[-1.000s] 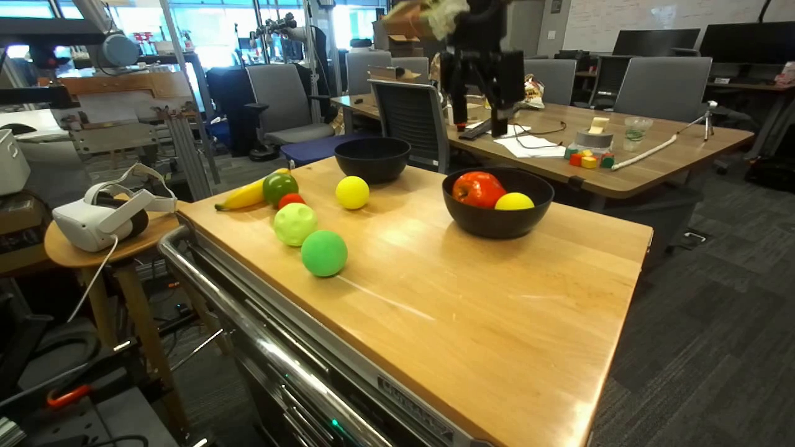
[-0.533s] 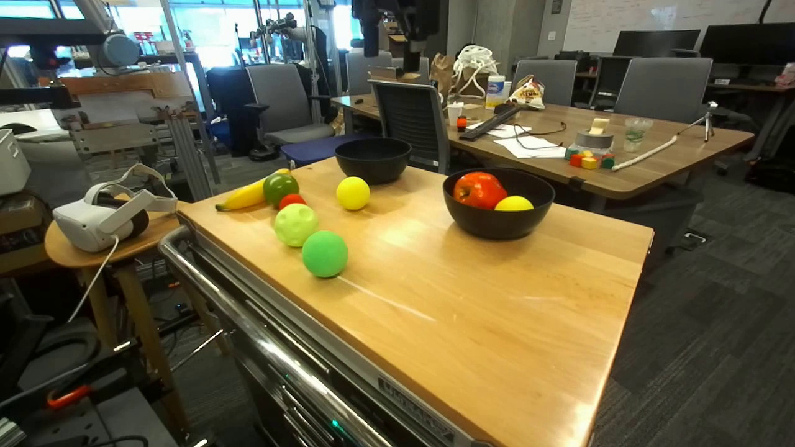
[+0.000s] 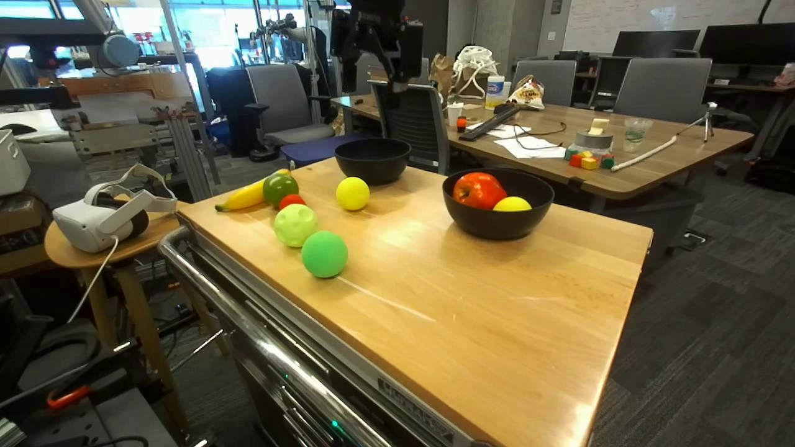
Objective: Pick up the fruit toys from the top of the cabinet and put them in the two black bowls.
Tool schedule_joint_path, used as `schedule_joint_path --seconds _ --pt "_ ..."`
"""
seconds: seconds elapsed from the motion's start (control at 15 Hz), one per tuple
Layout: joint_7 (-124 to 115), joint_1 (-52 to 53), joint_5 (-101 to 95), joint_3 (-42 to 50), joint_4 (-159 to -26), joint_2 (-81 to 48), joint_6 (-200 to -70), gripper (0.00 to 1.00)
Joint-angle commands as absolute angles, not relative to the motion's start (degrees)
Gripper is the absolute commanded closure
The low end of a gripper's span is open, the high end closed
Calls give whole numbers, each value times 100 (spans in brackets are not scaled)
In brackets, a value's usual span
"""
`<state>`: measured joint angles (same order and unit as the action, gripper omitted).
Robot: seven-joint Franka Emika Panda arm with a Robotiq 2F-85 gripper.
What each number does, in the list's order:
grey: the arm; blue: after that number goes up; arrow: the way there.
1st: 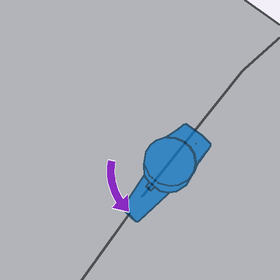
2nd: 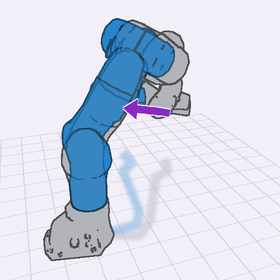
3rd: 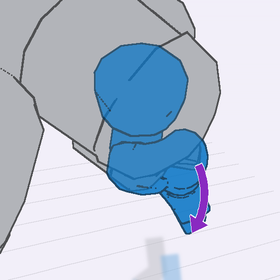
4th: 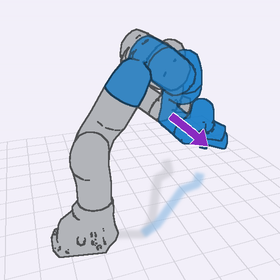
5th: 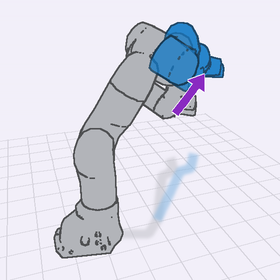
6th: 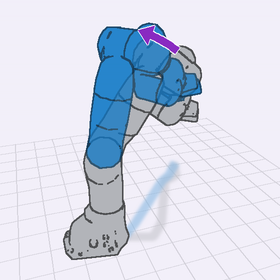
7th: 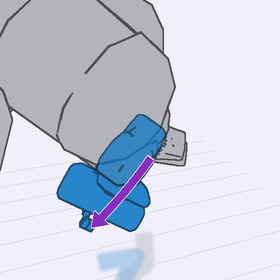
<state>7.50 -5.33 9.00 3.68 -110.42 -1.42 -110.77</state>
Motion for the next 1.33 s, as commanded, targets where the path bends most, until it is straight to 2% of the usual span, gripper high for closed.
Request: schedule_joint_path --seconds 0.0,0.93,1.0,1.07,1.27 --pt "1192 -407 1085 283 -11119 -341 -11253 0" --pt "646 -26 387 8 -11256 -1817 -12658 0" --pt "625 -25 410 -8 -11248 -1855 -12646 17" --pt "610 -26 456 -34 -11234 -1860 -12588 28" --pt "536 -39 510 -48 -11214 -1883 -12539 51"
